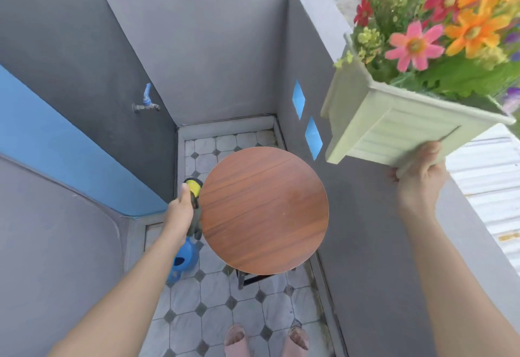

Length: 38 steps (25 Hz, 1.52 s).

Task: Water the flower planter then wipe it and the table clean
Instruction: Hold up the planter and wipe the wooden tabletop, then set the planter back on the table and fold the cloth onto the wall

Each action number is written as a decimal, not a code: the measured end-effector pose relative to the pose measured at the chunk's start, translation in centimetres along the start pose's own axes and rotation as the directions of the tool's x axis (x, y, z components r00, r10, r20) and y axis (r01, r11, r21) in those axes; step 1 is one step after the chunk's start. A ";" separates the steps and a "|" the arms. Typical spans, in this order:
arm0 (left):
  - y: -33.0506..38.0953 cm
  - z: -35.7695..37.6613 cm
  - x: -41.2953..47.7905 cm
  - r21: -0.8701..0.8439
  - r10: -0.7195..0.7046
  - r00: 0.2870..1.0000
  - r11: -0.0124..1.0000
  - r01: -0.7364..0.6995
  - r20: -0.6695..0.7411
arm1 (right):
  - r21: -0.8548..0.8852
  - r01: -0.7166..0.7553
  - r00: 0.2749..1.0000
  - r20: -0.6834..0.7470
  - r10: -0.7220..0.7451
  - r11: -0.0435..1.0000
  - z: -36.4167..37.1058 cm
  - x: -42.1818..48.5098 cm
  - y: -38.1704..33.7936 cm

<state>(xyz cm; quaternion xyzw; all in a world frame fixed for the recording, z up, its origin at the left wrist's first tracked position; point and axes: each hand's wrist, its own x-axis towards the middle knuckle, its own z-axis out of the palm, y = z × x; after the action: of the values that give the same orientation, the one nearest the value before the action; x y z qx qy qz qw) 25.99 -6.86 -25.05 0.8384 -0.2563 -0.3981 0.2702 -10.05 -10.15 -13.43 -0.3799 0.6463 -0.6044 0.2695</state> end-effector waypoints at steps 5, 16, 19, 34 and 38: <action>-0.2 0.1 0.5 0.147 0.168 0.983 0.973 -0.177 0.071 | 0.026 -0.002 0.996 0.090 0.000 1.000 4.0 -3.4 -0.4; -1.5 0.2 2.5 -0.028 0.290 0.956 0.957 -0.289 0.031 | -0.013 -0.071 0.986 0.152 0.072 0.997 9.2 -13.1 8.8; -1.7 0.4 2.4 -0.035 0.354 0.935 0.935 -0.354 0.007 | -0.013 -0.031 0.982 0.187 0.032 0.999 9.3 -14.7 9.6; -1.6 -0.2 0.6 -0.069 0.363 0.931 0.930 -0.361 0.027 | -0.216 0.022 0.940 0.337 0.053 0.976 7.2 -15.8 9.8; -1.8 -0.2 0.8 -0.074 0.360 0.933 0.931 -0.358 0.020 | -0.272 0.116 0.956 0.290 -0.033 0.955 6.9 -16.0 10.2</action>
<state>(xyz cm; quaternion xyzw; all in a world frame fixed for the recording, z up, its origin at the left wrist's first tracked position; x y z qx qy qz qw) 26.93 -6.02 -26.55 0.7609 -0.3958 -0.3644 0.3628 2.91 -1.24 -26.16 -0.5215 0.6668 -0.4540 0.2780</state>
